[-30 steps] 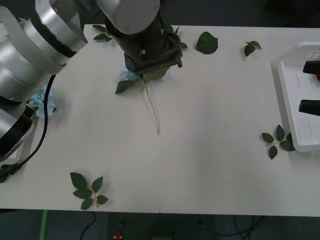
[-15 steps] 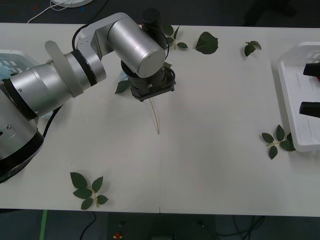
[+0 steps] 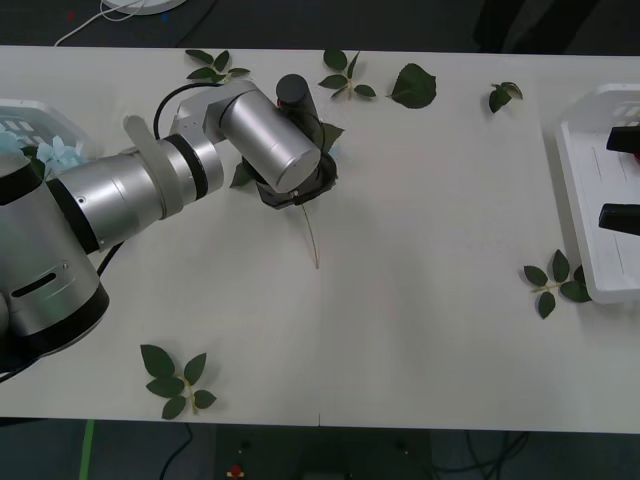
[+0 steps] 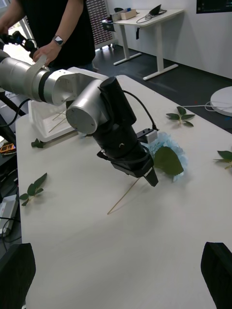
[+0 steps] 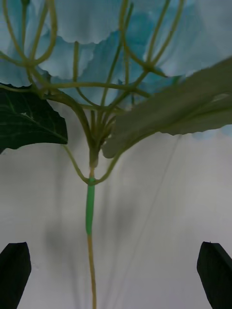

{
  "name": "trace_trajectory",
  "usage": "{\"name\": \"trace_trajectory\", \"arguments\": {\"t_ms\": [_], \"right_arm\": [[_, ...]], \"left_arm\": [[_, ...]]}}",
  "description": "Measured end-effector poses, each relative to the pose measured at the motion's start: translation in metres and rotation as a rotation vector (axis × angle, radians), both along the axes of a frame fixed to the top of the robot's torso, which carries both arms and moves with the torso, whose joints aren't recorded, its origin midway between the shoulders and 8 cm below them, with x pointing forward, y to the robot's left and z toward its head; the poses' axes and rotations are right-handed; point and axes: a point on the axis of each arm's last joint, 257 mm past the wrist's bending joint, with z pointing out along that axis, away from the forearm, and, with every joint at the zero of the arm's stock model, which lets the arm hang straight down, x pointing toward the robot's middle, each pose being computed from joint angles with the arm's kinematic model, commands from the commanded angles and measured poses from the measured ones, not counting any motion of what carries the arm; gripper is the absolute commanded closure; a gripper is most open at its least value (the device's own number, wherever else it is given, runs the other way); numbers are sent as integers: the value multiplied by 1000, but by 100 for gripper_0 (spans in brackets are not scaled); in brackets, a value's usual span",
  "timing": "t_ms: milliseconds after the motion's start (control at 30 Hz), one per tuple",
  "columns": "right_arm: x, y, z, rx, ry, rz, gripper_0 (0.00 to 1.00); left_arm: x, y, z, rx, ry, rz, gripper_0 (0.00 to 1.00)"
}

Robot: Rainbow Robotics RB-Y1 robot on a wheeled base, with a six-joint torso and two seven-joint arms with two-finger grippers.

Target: Place the red flowers into the right box and the blue flowers into the left box. If a person shows an open palm, hand one flower to the person first, then continue sorting.

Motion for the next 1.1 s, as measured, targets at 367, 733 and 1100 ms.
{"name": "trace_trajectory", "arguments": {"t_ms": [367, 733, 1100], "right_arm": [[0, 0, 0, 0, 0, 0, 0], [0, 0, 0, 0, 0, 0, 0], [0, 0, 0, 0, 0, 0, 0]], "left_arm": [[-6, 6, -29, 68, 2, -38, 0], [-9, 9, -35, 90, 4, -46, 0], [-7, 16, -39, 130, -10, -62, 100]]}}
